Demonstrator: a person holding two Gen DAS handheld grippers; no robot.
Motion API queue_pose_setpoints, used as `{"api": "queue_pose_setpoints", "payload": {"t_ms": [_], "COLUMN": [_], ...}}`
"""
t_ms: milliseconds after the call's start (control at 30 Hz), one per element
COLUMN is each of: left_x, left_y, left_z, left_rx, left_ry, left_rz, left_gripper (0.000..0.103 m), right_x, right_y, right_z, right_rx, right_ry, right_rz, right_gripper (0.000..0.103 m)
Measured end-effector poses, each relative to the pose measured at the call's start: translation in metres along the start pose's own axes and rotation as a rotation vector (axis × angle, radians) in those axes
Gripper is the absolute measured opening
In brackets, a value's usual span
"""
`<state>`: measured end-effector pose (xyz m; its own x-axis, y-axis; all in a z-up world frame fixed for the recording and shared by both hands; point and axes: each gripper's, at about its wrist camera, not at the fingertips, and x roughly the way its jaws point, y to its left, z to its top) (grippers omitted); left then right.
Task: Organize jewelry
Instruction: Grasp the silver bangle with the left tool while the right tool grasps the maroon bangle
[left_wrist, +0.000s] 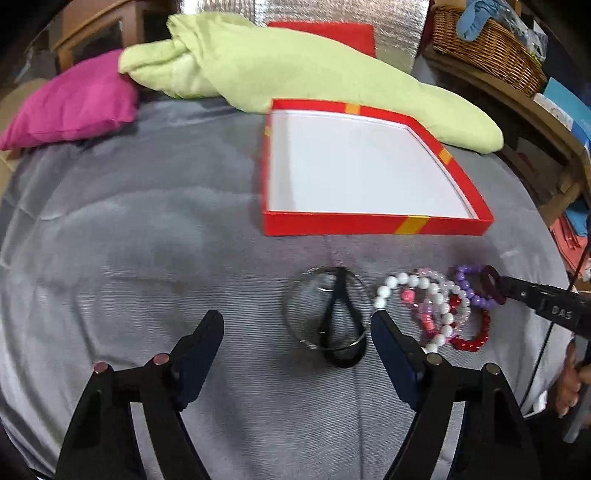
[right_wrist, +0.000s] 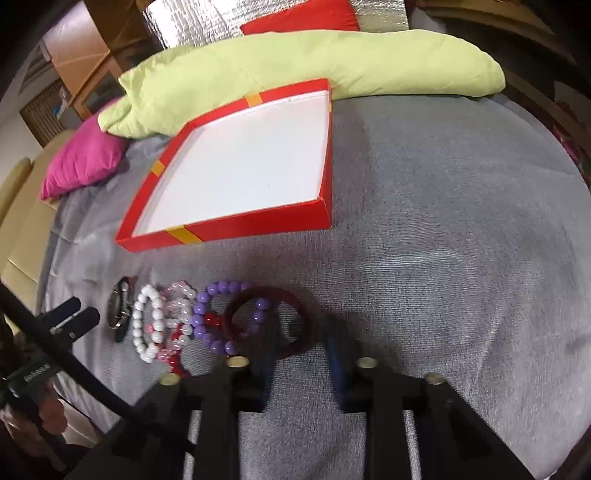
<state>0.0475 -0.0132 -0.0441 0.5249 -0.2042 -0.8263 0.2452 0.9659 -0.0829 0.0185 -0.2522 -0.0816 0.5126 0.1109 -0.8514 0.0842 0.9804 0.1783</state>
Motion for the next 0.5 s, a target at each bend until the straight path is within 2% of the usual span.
{"api": "queue_pose_setpoints", "payload": {"t_ms": [133, 267, 367, 500], "left_x": [0.009, 0.023, 0.024, 0.029], "left_y": [-0.003, -0.006, -0.008, -0.009], "left_z": [0.001, 0.001, 0.001, 0.000], "left_rx": [0.008, 0.032, 0.048, 0.060], "left_ry": [0.025, 0.066, 0.064, 0.071], "left_rz": [-0.011, 0.002, -0.022, -0.011], "left_gripper": [0.083, 0.083, 0.083, 0.083], "right_x": [0.003, 0.000, -0.005, -0.010], "right_y": [0.007, 0.012, 0.014, 0.010], "right_z": [0.002, 0.004, 0.006, 0.006], "right_rx": [-0.037, -0.050, -0.041, -0.012], "right_ry": [-0.012, -0.042, -0.069, -0.081], "right_rz": [-0.022, -0.020, -0.012, 0.006], "right_gripper": [0.009, 0.007, 0.007, 0.007]}}
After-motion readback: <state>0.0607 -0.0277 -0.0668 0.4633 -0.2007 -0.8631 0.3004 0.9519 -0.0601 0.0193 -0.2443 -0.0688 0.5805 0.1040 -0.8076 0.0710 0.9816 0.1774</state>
